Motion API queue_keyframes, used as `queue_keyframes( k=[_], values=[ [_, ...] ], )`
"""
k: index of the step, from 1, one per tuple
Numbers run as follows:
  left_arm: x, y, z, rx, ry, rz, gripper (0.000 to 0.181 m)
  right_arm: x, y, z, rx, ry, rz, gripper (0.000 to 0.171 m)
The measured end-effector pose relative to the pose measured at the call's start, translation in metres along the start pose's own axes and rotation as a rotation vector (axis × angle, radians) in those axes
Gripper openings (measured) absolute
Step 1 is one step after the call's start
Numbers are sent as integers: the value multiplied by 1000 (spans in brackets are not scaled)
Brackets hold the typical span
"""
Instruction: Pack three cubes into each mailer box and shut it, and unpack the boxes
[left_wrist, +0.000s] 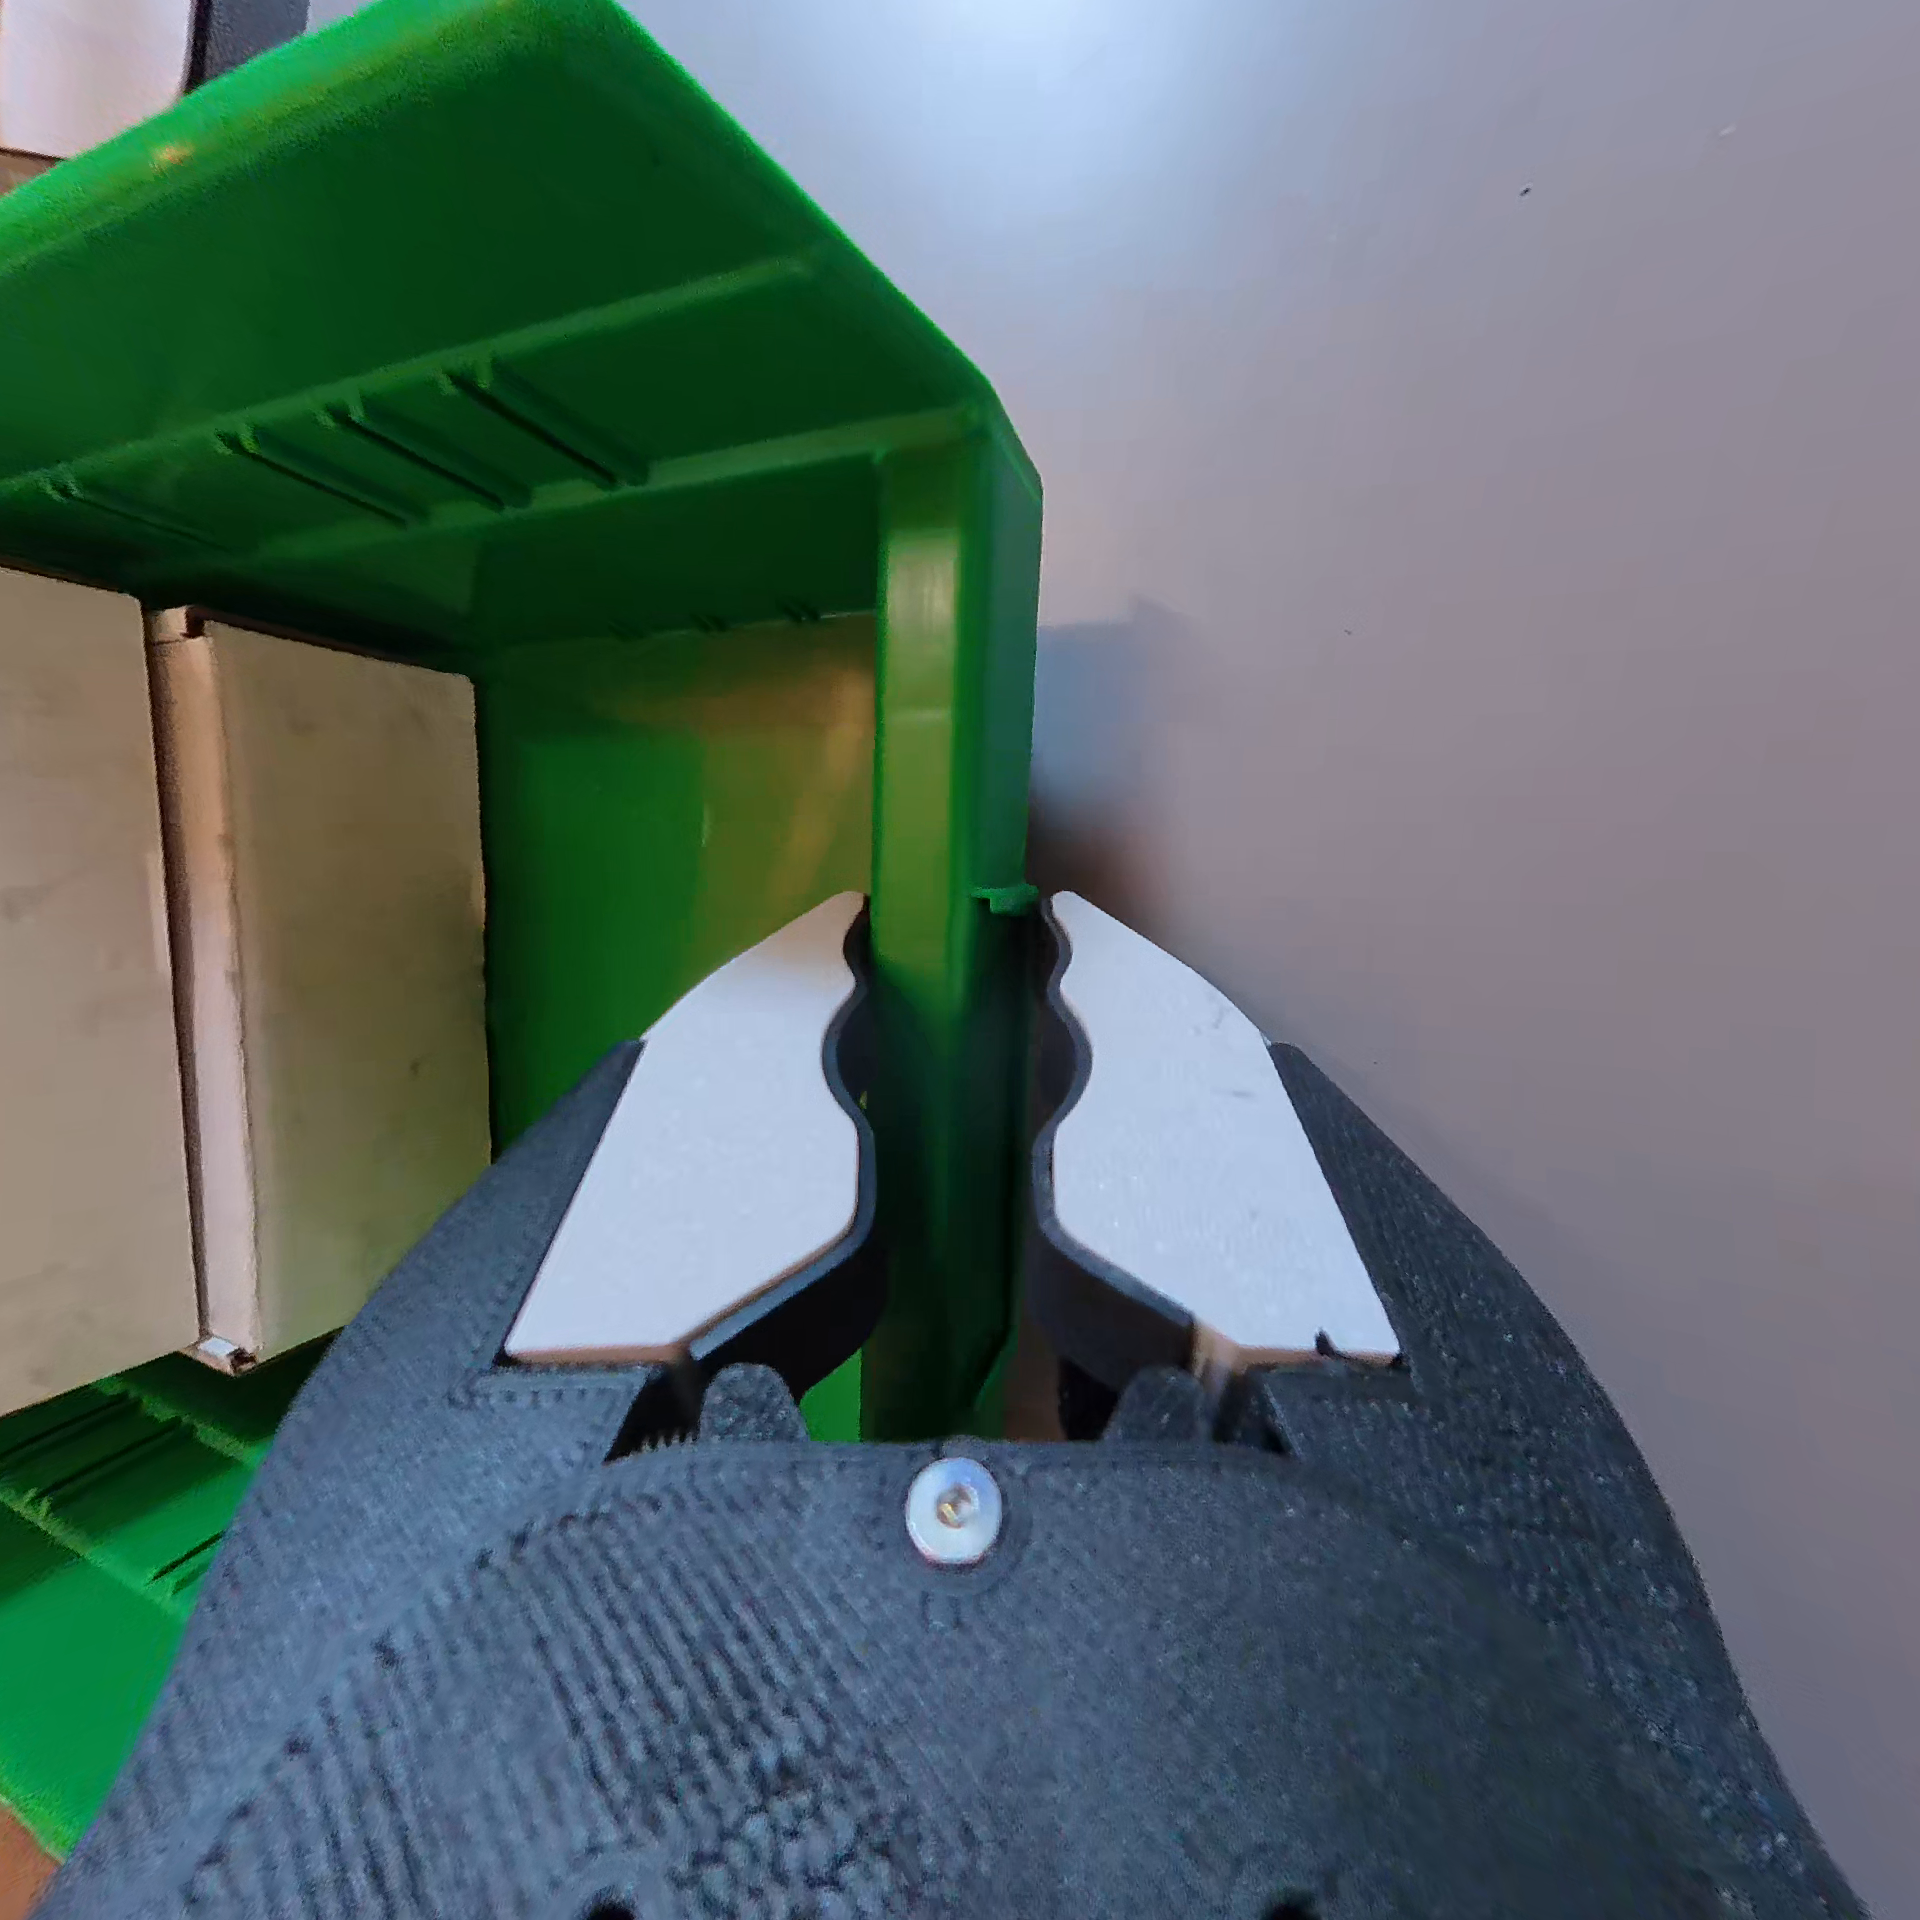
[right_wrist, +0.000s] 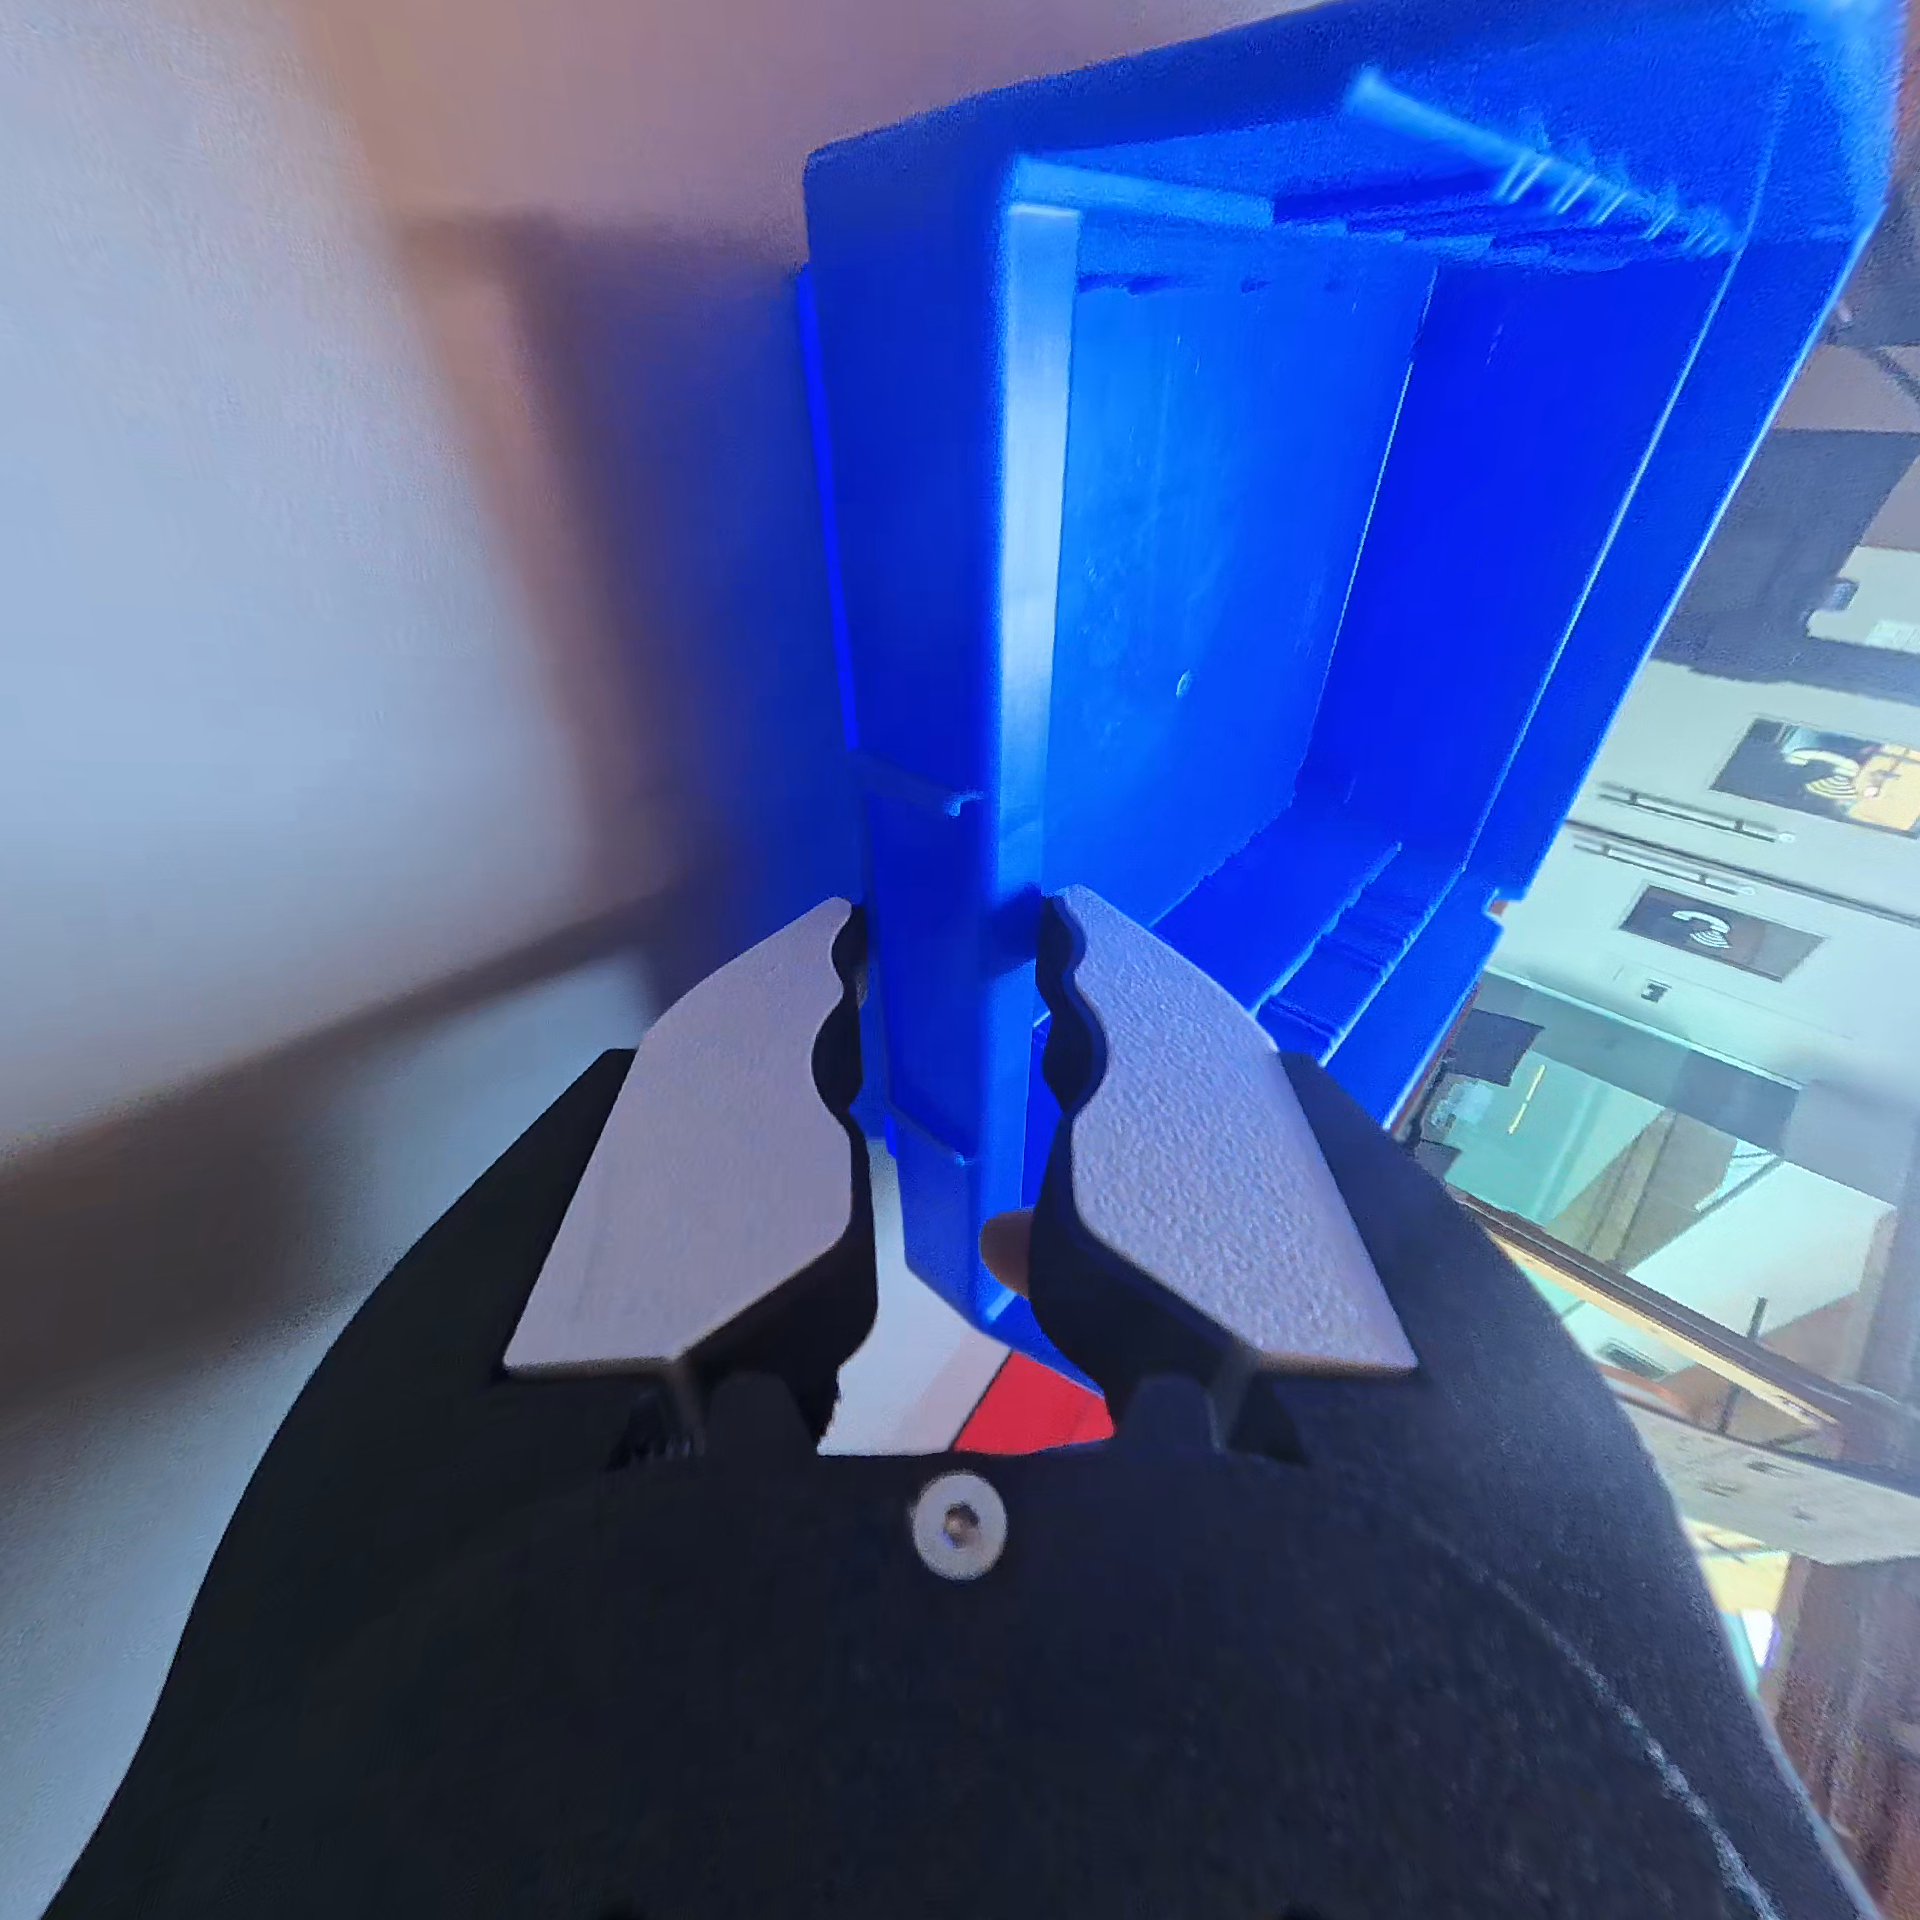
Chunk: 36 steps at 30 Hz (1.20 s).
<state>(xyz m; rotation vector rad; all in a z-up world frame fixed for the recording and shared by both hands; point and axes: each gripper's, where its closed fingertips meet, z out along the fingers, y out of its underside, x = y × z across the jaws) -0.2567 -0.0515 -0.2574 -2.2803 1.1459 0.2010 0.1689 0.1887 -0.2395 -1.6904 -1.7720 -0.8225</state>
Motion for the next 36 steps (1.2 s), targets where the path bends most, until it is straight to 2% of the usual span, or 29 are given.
queue_keyframes(
  k=[3,5,10,14,15,16,17,19,22,25,29,32,36],
  values=[
    [-2,1,1,-1,-18,-10,30,5,-16,1,44,21,29,33],
    [-5,1,-1,11,-47,-46,38,5,-30,-12,144,5,109,36],
    [-14,-20,-30,238,-74,-193,43,6,-63,-93,643,-157,506,45],
    [-54,-27,-68,416,-202,-351,43,3,-67,-151,959,-292,769,51],
    [-67,-25,-77,439,-244,-388,42,5,-65,-159,1025,-284,818,48],
    [-78,-24,-85,456,-271,-422,42,9,-60,-164,1078,-245,853,28],
    [-90,-20,-92,459,-307,-450,42,12,-55,-167,1123,-196,873,0],
    [-114,-15,-106,460,-381,-485,41,13,-50,-165,1152,-174,908,0],
    [-143,-8,-106,380,-410,-498,48,15,-48,-157,1151,-204,960,0],
    [-171,9,-91,168,-507,-365,59,14,-49,-151,1150,-194,975,0],
    [-186,16,-59,-46,-533,-159,66,3,-55,-146,1136,-186,913,1],
    [-188,14,-37,-119,-454,-91,75,-5,-58,-143,1121,-182,861,0],
    [-186,11,-16,-184,-258,-82,90,-12,-66,-141,1122,-213,827,1]
  ],
)
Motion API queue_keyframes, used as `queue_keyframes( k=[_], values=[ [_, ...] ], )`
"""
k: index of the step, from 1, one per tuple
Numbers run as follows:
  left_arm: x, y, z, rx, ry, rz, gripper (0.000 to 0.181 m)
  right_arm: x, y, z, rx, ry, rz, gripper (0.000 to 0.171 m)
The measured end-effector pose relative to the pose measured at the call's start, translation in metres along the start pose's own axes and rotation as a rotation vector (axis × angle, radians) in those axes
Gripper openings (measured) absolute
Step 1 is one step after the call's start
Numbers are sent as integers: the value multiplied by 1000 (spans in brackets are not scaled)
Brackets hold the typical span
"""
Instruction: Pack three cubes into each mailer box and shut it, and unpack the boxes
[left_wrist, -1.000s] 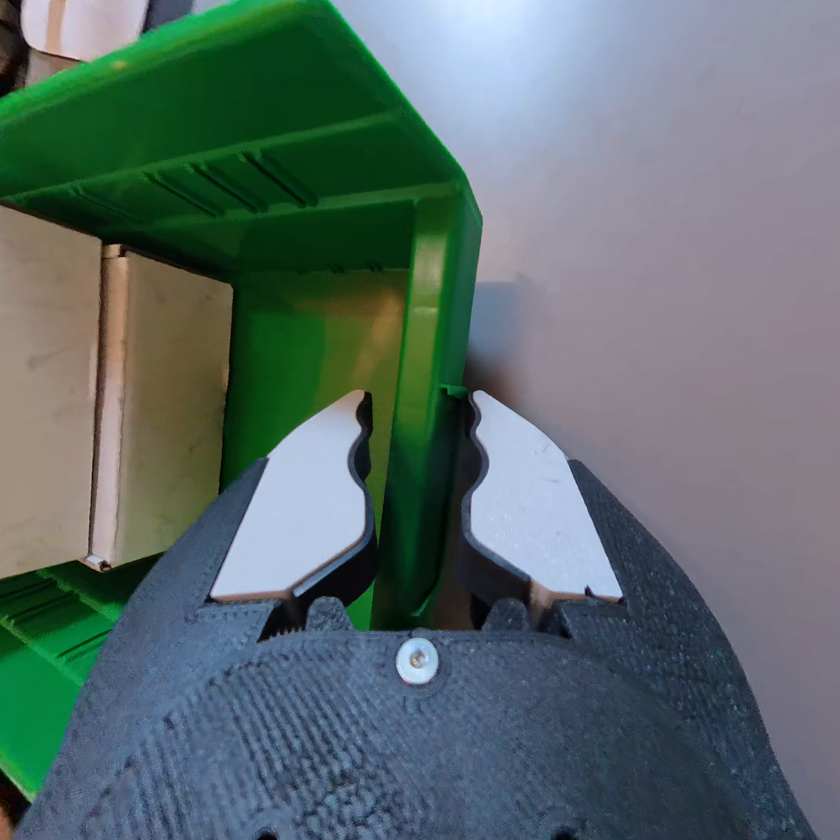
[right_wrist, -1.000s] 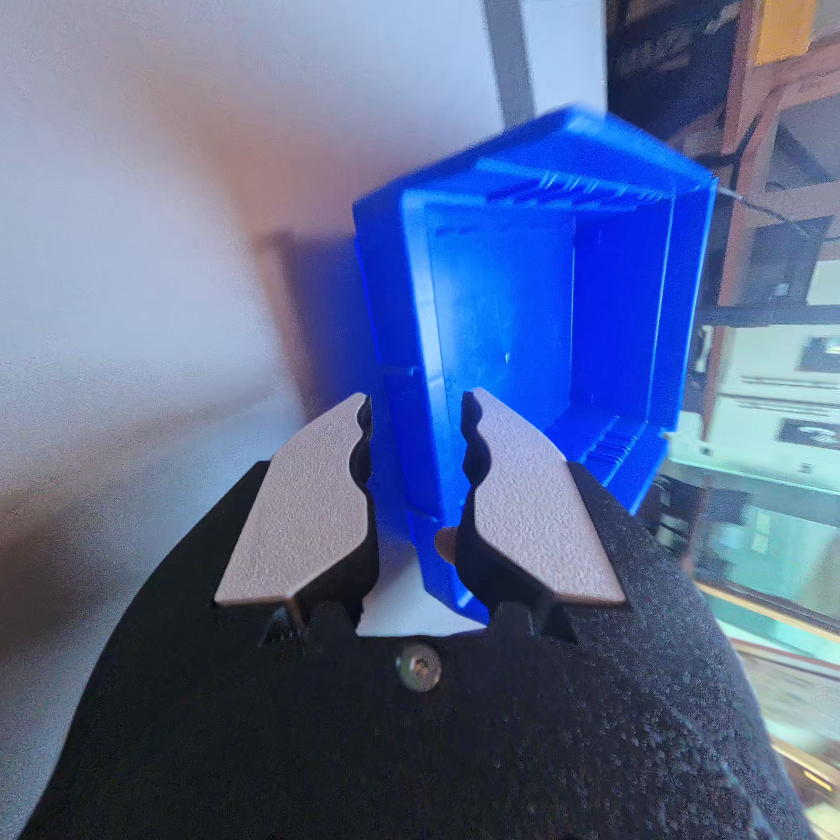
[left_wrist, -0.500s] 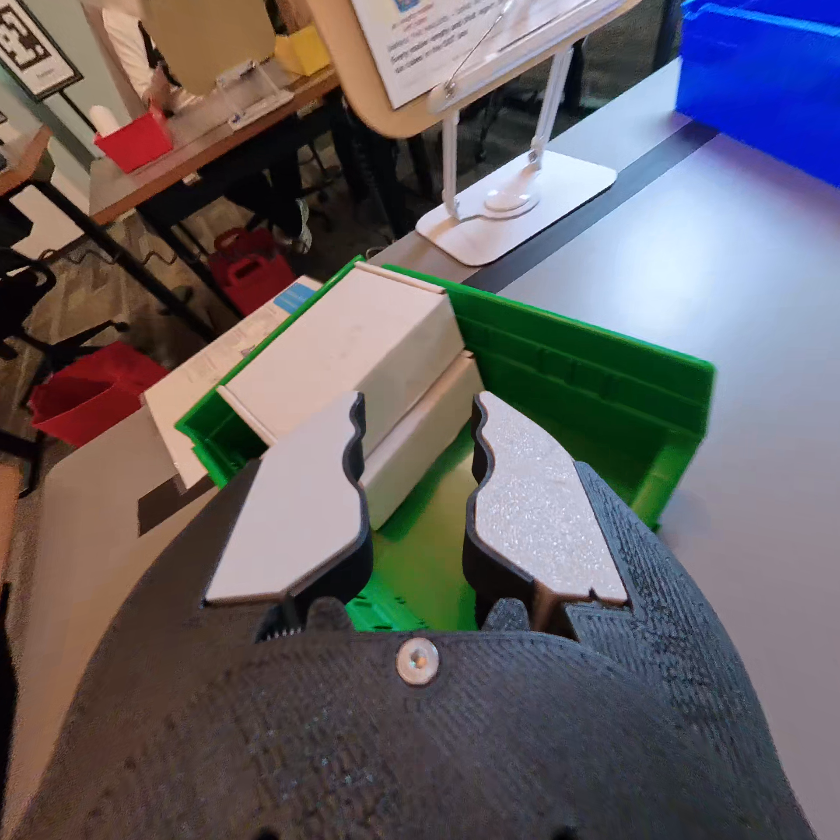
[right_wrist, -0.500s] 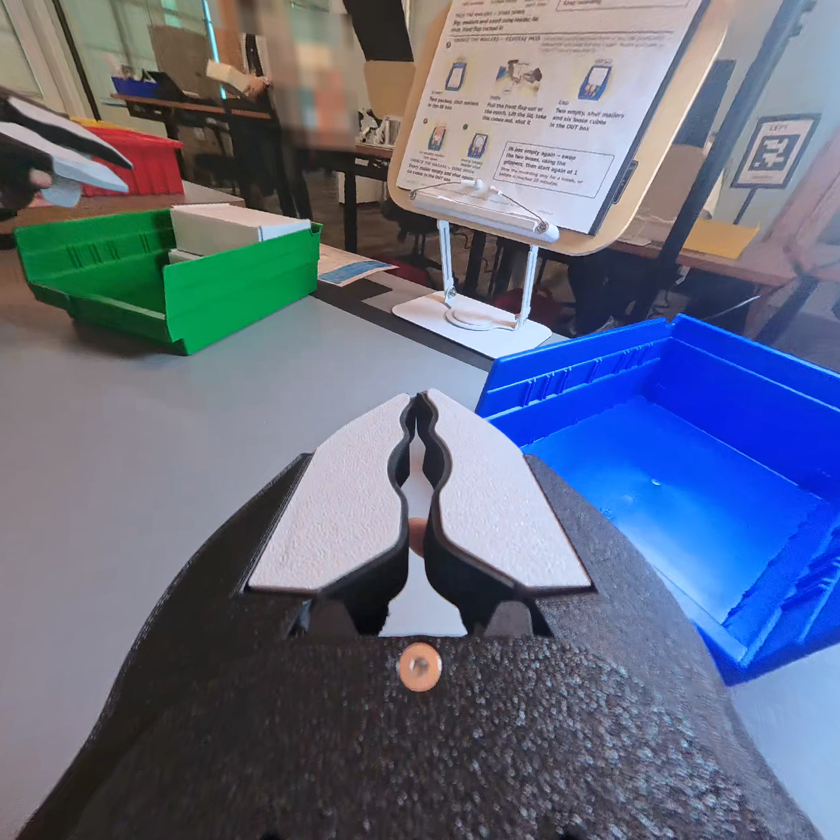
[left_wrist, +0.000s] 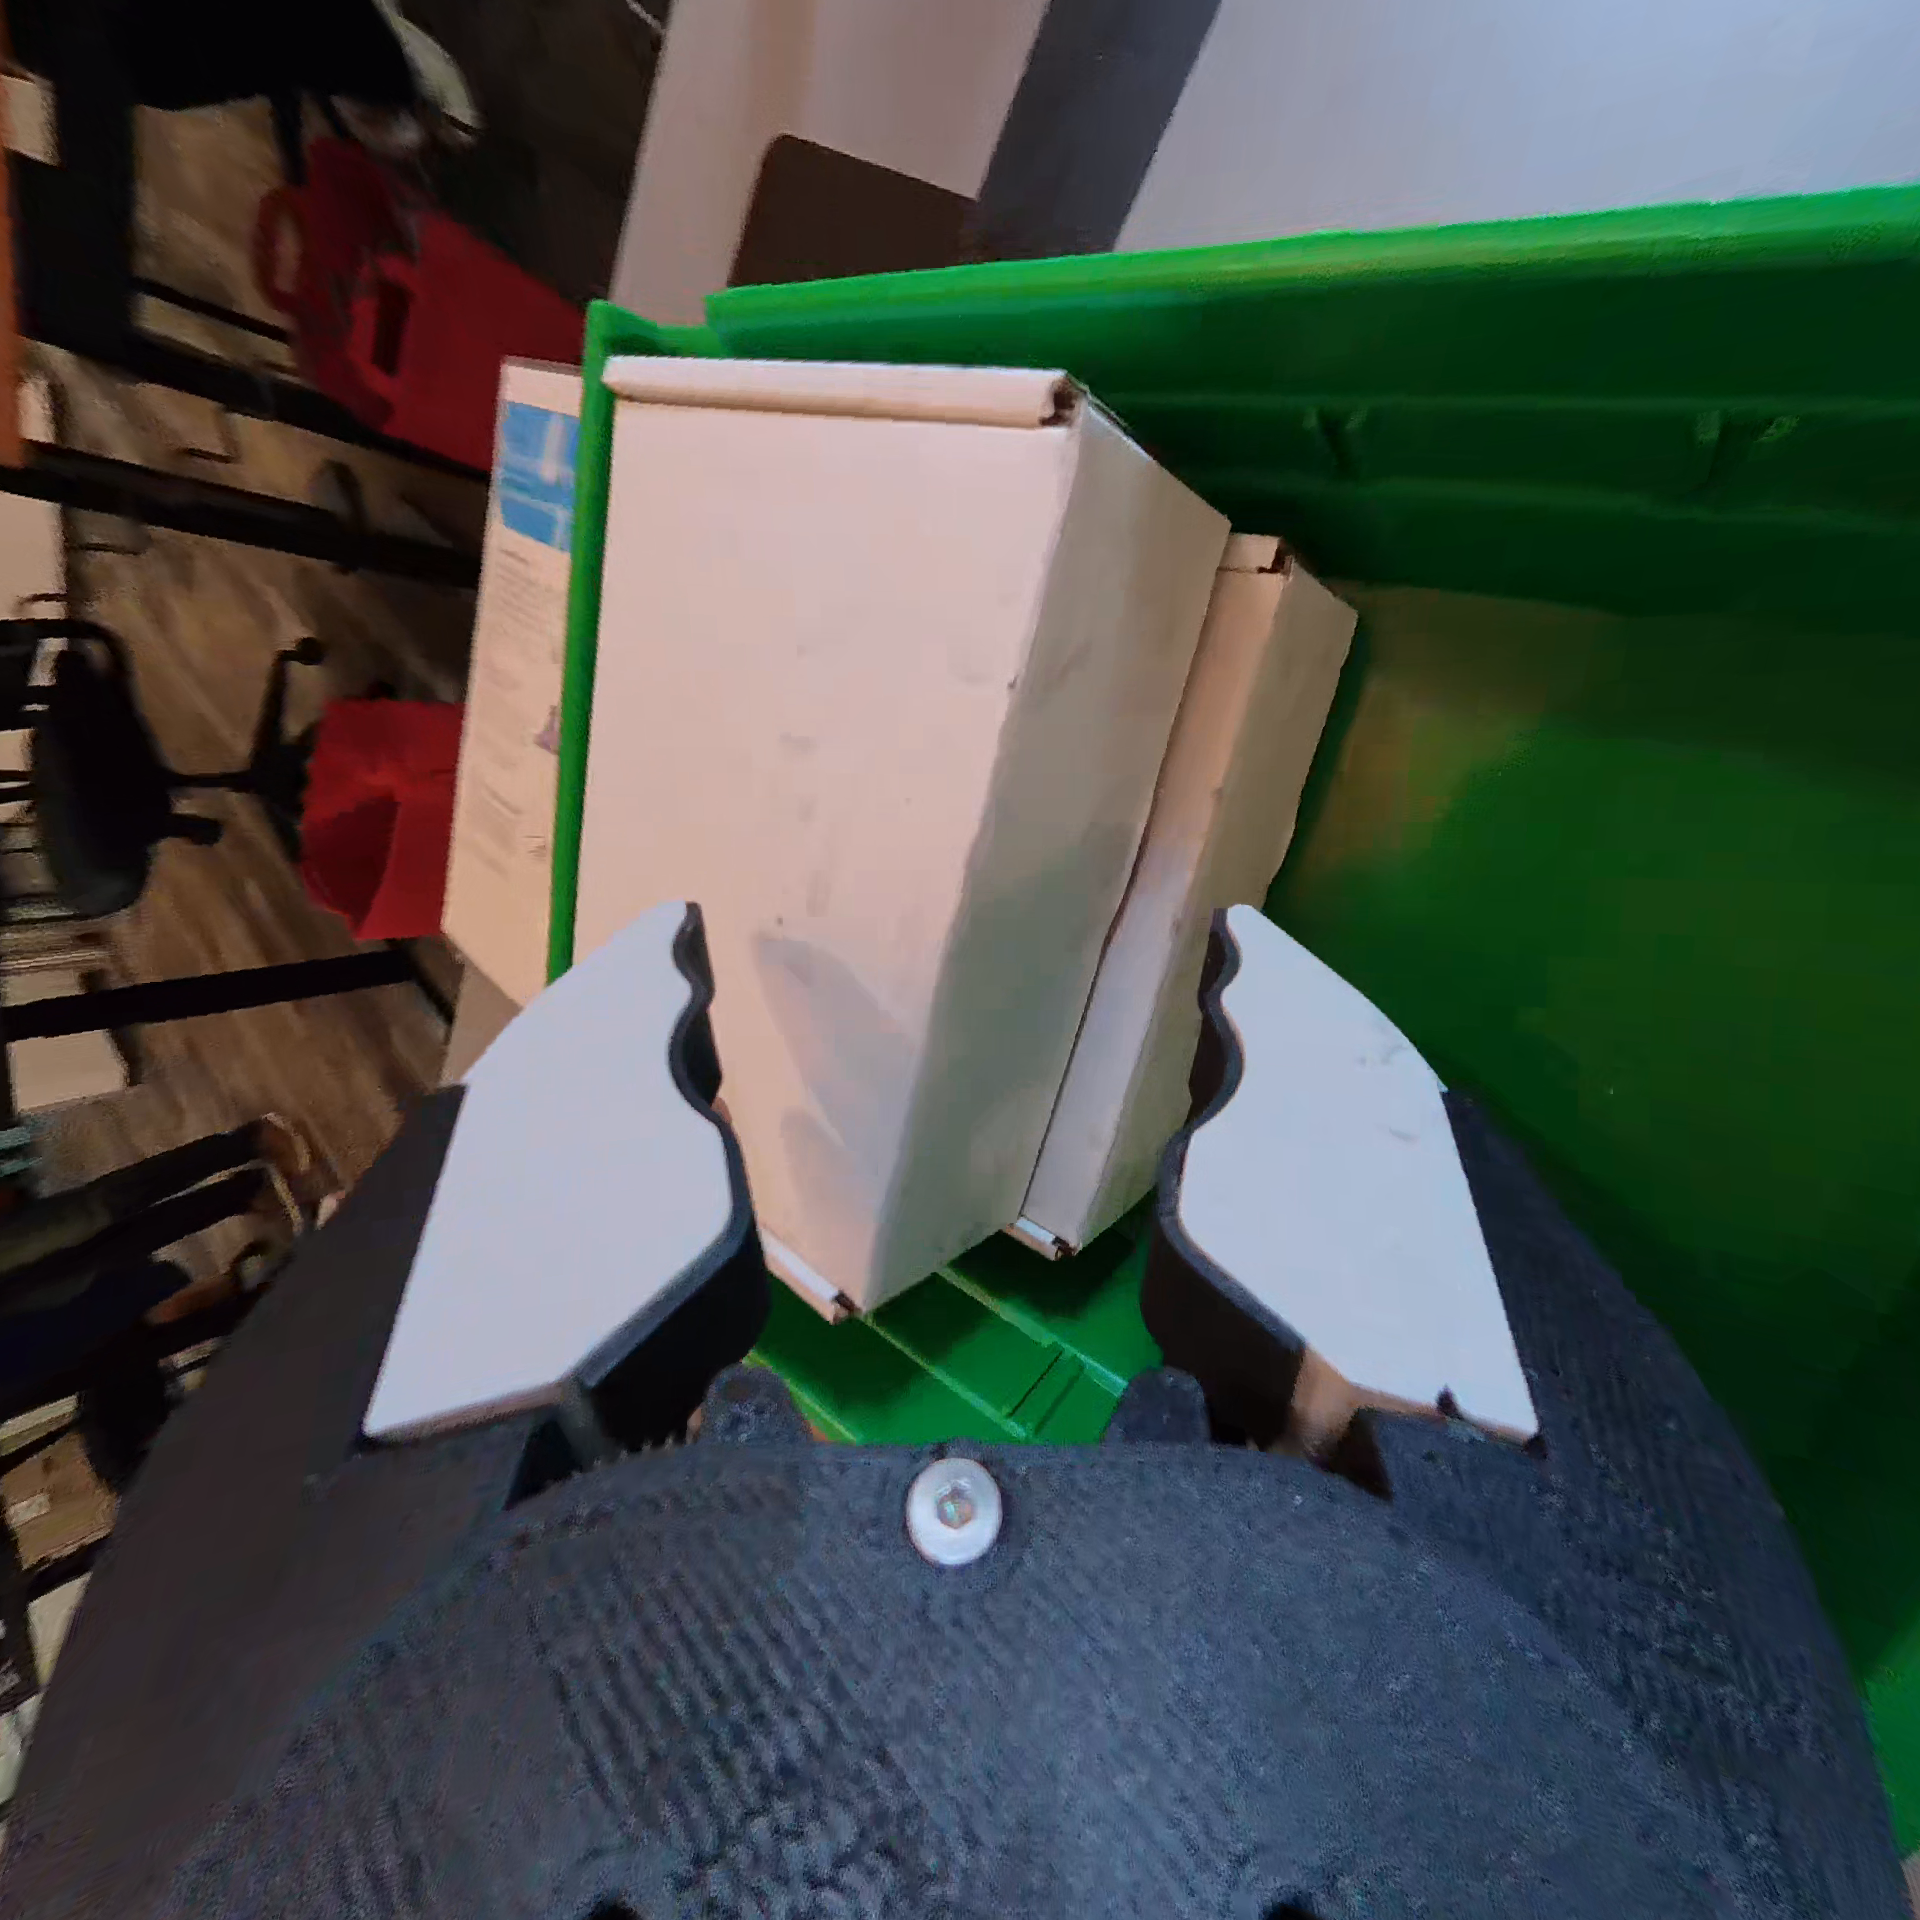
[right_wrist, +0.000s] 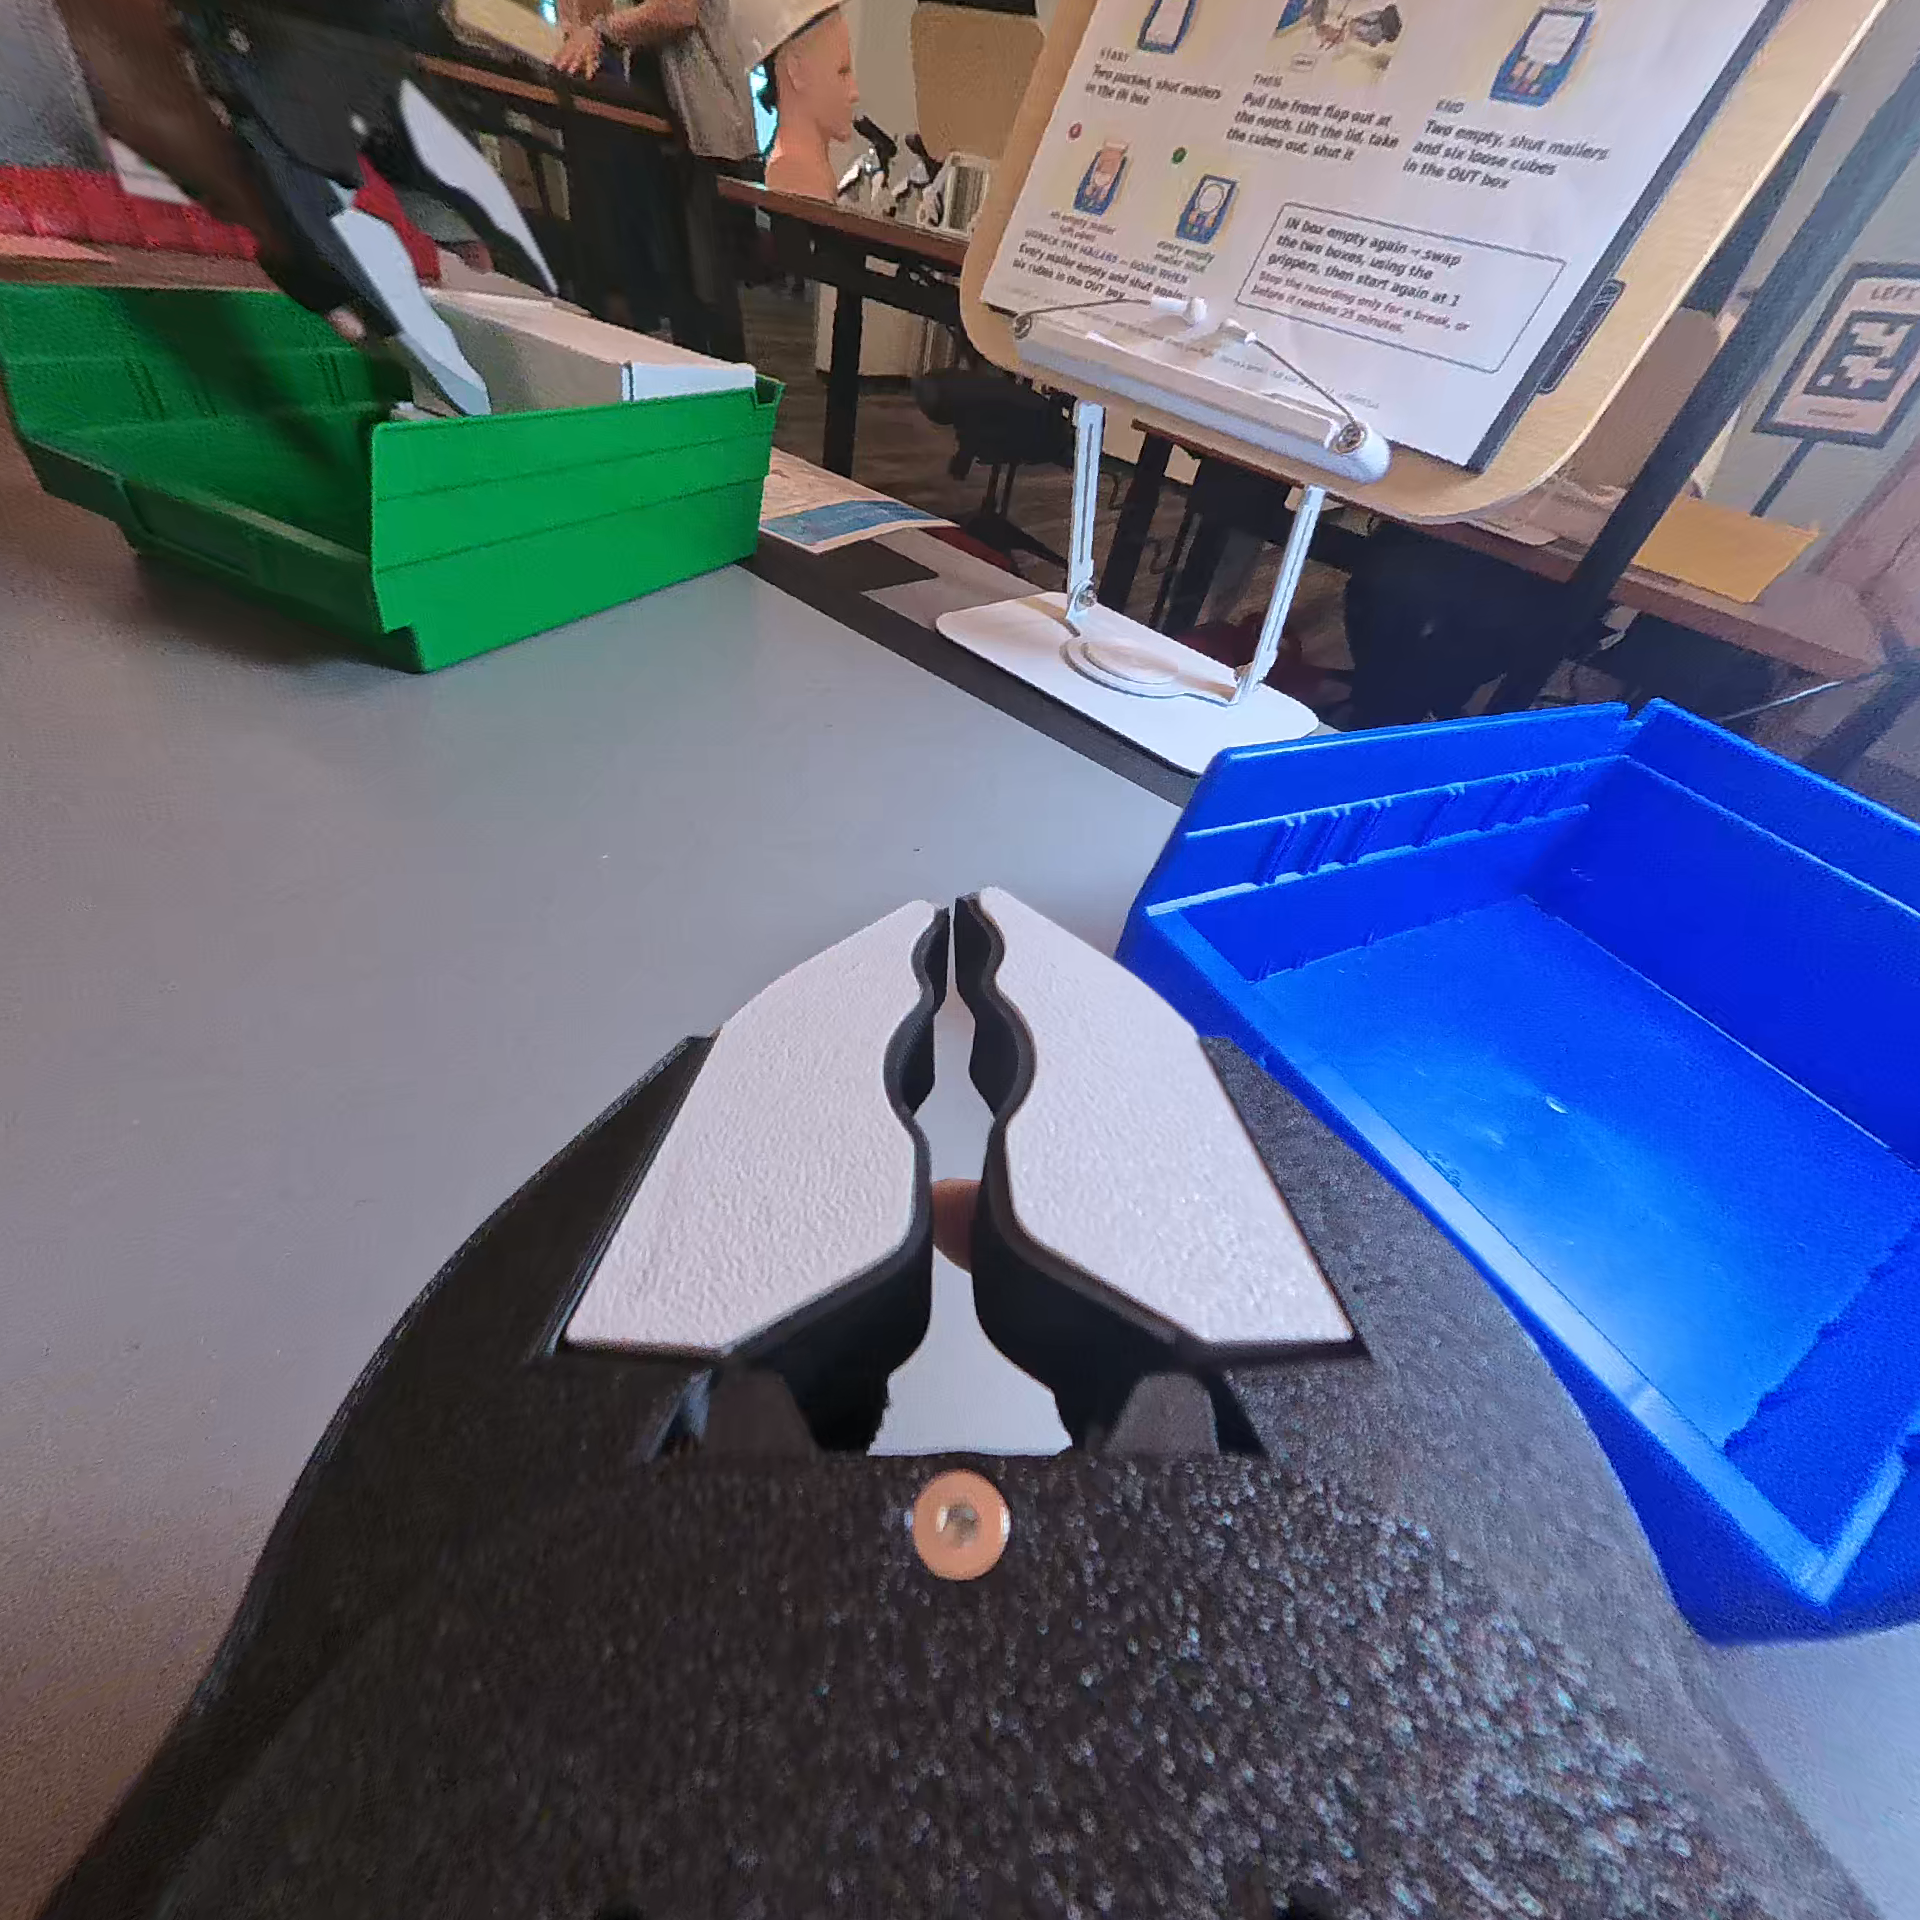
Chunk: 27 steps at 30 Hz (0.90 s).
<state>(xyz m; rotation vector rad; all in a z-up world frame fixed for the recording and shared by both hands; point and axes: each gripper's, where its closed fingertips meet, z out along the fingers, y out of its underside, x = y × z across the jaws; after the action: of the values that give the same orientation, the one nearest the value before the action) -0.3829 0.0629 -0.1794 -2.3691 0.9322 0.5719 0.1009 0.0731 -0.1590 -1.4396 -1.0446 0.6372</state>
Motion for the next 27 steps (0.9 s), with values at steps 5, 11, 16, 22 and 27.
queue_keyframes(
  k=[5,11,16,22,27],
  values=[
    [-17,2,9,-143,213,-40,117,-8,11,7,-47,-35,-16,1],
    [-23,18,23,-304,409,-43,129,-9,27,12,-103,-47,-46,1],
    [-34,23,34,-362,405,42,134,-9,37,18,-139,-65,-20,1],
    [-35,29,24,-370,462,-29,130,-10,42,21,-162,-75,-5,1],
    [-39,49,18,-302,501,-222,129,-14,40,21,-154,-100,-4,1]
  ],
)
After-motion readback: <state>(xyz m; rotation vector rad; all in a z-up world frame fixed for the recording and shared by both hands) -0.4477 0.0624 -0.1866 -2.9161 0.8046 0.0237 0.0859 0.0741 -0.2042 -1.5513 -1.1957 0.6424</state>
